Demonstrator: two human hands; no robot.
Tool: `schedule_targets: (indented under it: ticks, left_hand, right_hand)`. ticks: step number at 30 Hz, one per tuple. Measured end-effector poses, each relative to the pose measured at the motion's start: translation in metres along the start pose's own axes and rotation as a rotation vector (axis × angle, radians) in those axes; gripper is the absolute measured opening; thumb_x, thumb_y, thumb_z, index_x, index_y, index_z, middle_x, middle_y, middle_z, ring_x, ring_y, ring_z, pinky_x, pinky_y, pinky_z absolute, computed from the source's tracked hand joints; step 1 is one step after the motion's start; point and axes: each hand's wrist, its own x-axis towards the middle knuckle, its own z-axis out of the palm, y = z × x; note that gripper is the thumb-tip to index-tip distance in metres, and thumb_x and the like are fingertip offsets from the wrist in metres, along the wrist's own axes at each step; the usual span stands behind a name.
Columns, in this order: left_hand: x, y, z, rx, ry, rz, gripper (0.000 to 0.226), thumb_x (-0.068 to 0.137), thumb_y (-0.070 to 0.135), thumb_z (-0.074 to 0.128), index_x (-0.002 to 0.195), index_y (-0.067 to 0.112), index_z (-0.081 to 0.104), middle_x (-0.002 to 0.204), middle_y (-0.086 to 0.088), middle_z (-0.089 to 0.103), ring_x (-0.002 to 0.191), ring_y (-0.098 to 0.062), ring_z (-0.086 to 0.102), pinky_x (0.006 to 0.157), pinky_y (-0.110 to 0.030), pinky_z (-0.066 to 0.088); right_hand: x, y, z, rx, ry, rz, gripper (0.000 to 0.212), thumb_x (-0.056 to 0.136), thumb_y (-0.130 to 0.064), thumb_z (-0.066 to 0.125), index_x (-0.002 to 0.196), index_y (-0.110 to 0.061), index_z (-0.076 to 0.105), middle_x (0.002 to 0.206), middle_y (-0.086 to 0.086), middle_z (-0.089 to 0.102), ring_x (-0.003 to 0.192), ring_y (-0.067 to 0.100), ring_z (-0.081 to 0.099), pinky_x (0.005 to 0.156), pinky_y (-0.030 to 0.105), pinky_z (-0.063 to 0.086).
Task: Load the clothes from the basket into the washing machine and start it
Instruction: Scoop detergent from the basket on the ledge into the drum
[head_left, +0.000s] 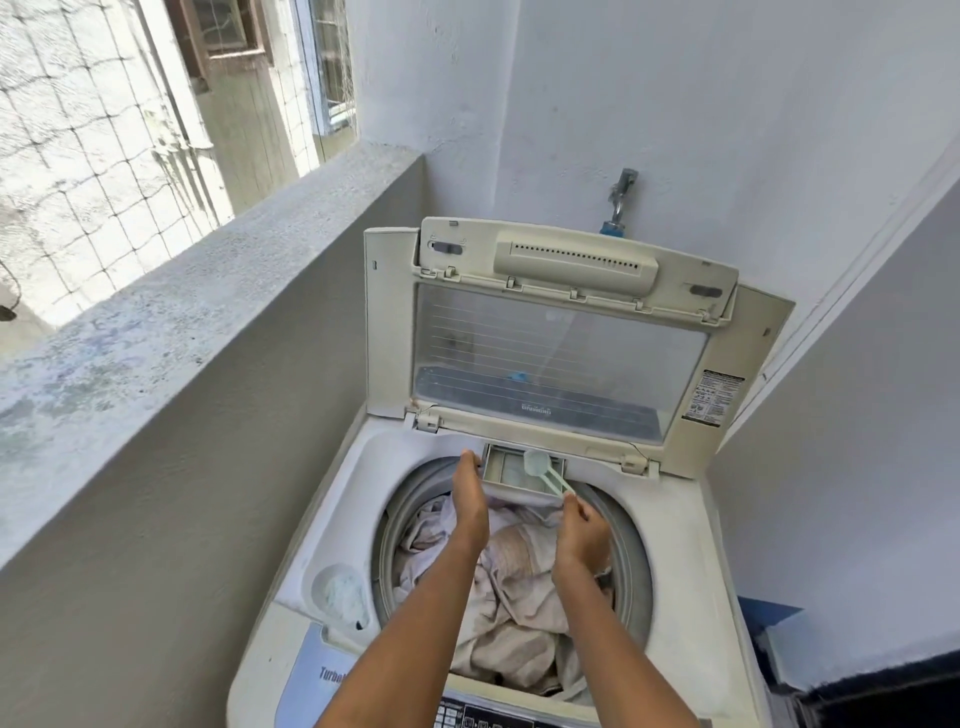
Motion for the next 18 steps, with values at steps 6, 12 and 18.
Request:
schedule_targets:
  ticks: [6, 12, 18]
  left_hand:
    - [-0.034, 0.021, -0.015, -0.078, 0.046, 0.085, 0.022, 0.099, 0.027, 0.042, 0.107, 0.011, 0.055, 0.108, -0.005, 0.055, 0.104, -0.017, 0.048, 0.083, -0.029, 0.038]
    - [-0.088, 0.061, -0.044, -0.301, 0.217, 0.237, 0.036, 0.100, 0.027, 0.037, 0.123, 0.005, 0.056, 0.122, -0.009, 0.058, 0.117, -0.022, 0.052, 0.099, -0.031, 0.035]
    - [-0.158, 0.138, -0.105, -0.506, 0.358, 0.515, 0.042, 0.102, 0.023, 0.035, 0.130, -0.004, 0.051, 0.128, -0.024, 0.056, 0.118, -0.030, 0.055, 0.103, -0.033, 0.039]
  right_hand:
    - [-0.023, -0.029, -0.019, 0.221, -0.146, 0.023, 0.027, 0.090, -0.026, 0.059, 0.069, -0.011, 0.063, 0.055, 0.003, 0.053, 0.053, 0.018, 0.046, 0.056, 0.031, 0.037]
    - [-0.076, -0.071, -0.024, 0.291, -0.322, -0.063, 0.031, 0.085, -0.022, 0.055, 0.056, -0.012, 0.050, 0.055, 0.003, 0.045, 0.057, 0.020, 0.041, 0.054, 0.031, 0.029]
    - [-0.178, -0.125, -0.020, 0.355, -0.559, -0.185, 0.038, 0.087, -0.023, 0.051, 0.050, -0.017, 0.052, 0.061, 0.005, 0.055, 0.064, 0.025, 0.050, 0.061, 0.035, 0.037]
